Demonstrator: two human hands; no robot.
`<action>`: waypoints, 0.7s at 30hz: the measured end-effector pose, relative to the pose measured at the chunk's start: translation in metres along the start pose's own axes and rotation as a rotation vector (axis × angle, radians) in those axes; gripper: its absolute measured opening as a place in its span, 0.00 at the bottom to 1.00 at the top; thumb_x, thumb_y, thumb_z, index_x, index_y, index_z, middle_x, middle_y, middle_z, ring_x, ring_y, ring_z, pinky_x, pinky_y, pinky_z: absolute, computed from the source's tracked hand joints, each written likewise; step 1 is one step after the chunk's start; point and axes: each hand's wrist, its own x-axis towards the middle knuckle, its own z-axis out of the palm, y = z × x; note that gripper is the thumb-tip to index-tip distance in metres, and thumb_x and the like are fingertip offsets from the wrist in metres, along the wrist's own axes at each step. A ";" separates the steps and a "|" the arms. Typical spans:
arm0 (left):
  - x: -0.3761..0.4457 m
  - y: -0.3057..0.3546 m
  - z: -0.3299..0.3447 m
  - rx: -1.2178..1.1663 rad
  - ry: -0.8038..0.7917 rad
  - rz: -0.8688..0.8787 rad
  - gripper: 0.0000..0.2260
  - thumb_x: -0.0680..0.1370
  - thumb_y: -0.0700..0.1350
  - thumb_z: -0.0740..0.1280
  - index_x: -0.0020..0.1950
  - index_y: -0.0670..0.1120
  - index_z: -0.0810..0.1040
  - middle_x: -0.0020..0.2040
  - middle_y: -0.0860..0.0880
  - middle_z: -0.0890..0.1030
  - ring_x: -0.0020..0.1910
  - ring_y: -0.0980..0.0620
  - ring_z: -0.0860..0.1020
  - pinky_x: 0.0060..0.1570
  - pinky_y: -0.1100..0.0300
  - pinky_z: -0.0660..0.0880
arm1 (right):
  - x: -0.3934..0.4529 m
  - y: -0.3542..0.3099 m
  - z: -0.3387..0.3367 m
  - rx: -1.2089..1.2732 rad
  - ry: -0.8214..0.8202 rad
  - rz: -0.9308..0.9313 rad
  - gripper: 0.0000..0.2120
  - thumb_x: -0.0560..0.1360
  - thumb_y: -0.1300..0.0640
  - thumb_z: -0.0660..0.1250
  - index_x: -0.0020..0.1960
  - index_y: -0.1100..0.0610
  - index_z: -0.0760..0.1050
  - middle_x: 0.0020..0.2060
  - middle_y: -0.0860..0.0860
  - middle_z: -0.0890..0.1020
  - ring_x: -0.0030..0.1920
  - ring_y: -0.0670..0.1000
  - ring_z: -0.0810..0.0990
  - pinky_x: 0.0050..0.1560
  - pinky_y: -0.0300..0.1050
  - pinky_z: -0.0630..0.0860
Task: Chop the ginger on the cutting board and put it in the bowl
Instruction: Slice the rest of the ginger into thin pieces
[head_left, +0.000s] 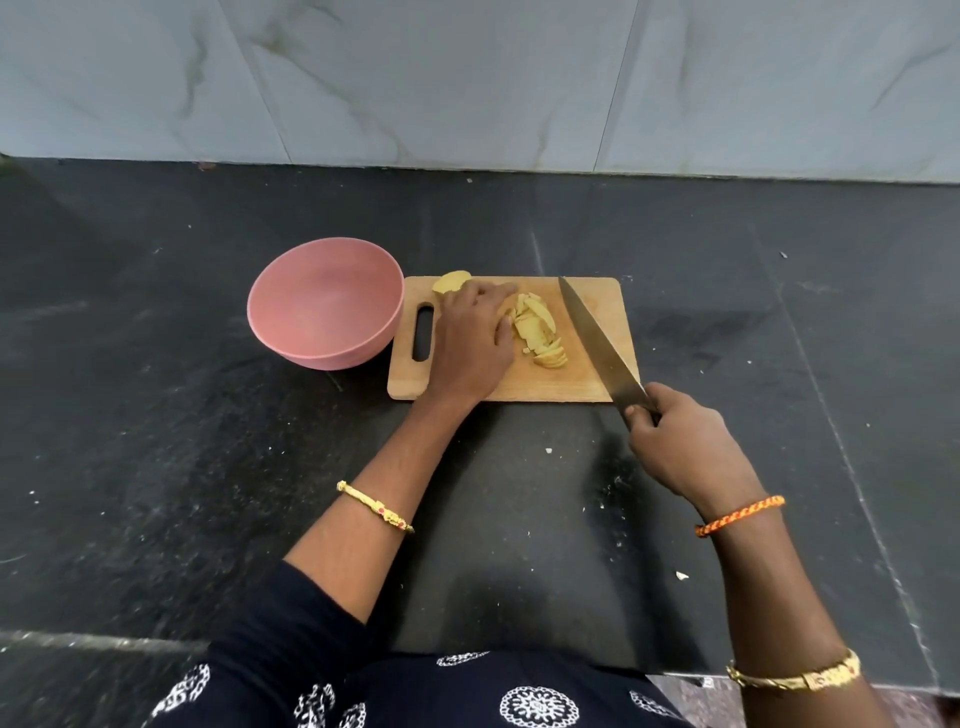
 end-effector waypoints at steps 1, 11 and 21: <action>0.006 0.002 0.000 0.045 -0.041 0.063 0.16 0.77 0.40 0.62 0.64 0.47 0.75 0.59 0.48 0.75 0.59 0.49 0.68 0.60 0.55 0.66 | 0.000 -0.001 0.002 0.004 -0.004 -0.003 0.09 0.79 0.55 0.56 0.54 0.55 0.74 0.43 0.58 0.80 0.44 0.60 0.80 0.48 0.57 0.79; 0.055 0.008 0.005 0.425 -0.375 0.343 0.12 0.81 0.45 0.58 0.60 0.48 0.77 0.57 0.49 0.75 0.59 0.49 0.67 0.56 0.53 0.62 | 0.001 0.006 0.008 0.078 0.016 -0.021 0.08 0.79 0.55 0.57 0.53 0.56 0.73 0.42 0.57 0.80 0.44 0.58 0.79 0.47 0.52 0.77; 0.056 0.011 0.012 0.272 -0.291 0.261 0.12 0.81 0.46 0.56 0.56 0.45 0.77 0.53 0.48 0.77 0.56 0.49 0.69 0.54 0.53 0.63 | 0.000 0.017 0.007 0.143 0.010 -0.010 0.08 0.80 0.54 0.57 0.51 0.56 0.73 0.37 0.53 0.77 0.42 0.56 0.77 0.42 0.46 0.72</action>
